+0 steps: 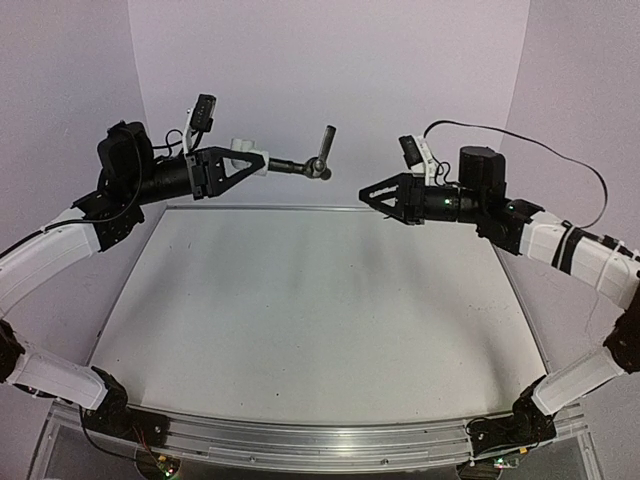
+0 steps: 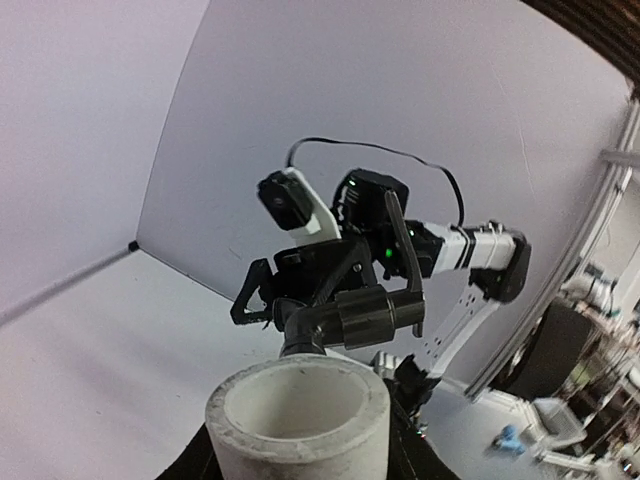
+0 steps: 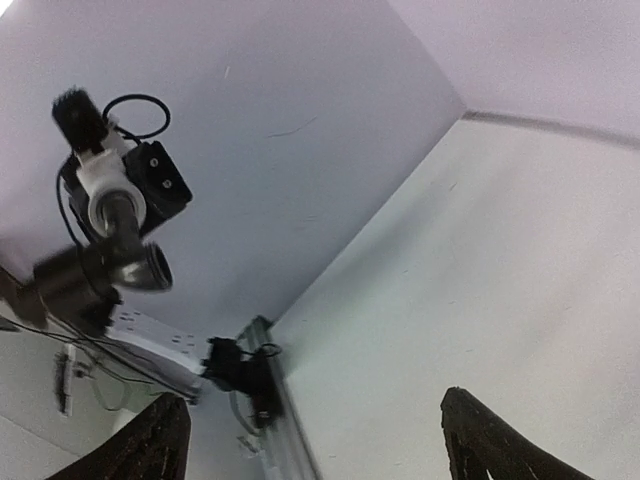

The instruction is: Install the water faucets

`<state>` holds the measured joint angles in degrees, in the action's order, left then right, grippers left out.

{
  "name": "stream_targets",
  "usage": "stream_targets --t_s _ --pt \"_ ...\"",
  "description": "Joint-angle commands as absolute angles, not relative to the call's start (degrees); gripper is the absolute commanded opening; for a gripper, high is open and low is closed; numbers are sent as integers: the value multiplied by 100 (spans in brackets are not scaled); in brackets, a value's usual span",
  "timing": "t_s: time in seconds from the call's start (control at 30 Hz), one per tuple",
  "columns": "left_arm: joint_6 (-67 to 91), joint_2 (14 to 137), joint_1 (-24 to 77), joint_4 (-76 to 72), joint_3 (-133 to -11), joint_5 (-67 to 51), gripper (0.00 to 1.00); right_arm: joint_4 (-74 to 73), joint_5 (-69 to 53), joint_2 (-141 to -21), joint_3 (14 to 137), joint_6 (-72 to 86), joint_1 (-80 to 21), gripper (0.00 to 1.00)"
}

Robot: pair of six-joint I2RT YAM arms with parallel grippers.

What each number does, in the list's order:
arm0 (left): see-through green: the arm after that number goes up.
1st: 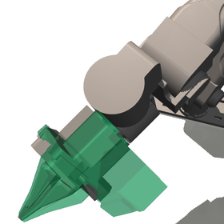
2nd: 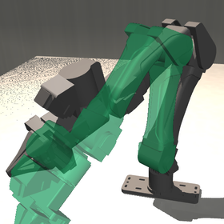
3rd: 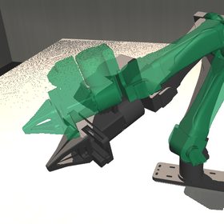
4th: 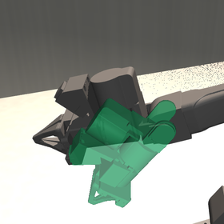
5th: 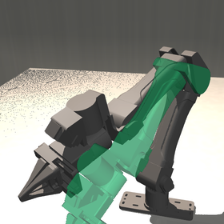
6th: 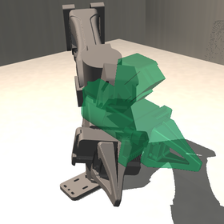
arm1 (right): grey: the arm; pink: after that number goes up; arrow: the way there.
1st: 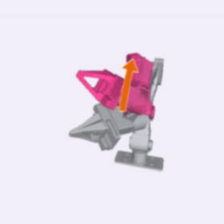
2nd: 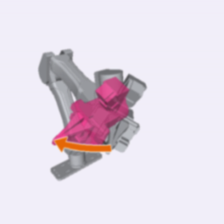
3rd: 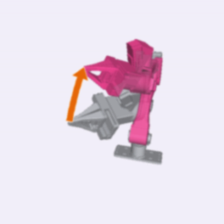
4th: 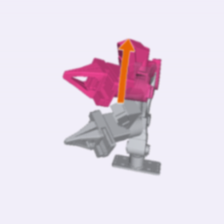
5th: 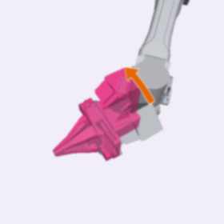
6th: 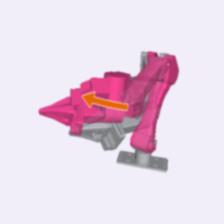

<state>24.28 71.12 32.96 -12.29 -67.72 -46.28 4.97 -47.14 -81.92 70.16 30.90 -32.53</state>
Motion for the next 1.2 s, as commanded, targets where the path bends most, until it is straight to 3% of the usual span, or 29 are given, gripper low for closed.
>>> stream_targets --t_s 0.0,0.2,0.33,0.67,0.93,1.07,1.17 --pt "5368 7083 3288 -1784 -6866 -4344 0 651 -3001 -7464 6368 497 -3353 88" --pt "6635 7000 3286 -1785 -6584 -4221 0 1490 -3315 -7583 6312 -878 -3873 89" --pt "6991 7053 3287 -1785 -6495 -4192 0 1767 -3474 -7860 6725 -922 -4106 88" --pt "7195 7285 3287 -1784 -6459 -4209 0 2266 -3934 -8682 7414 -440 -4373 74" --pt "7131 7397 3287 -1784 -6436 -4256 0 2299 -4063 -9132 7867 -155 -4523 52" --pt "7046 7478 3287 -1784 -6525 -4346 0 2357 -3966 -9326 7963 111 -4528 47" --pt "6740 7506 3287 -1784 -6602 -4425 0 2457 -3548 -9438 8020 674 -4529 32"
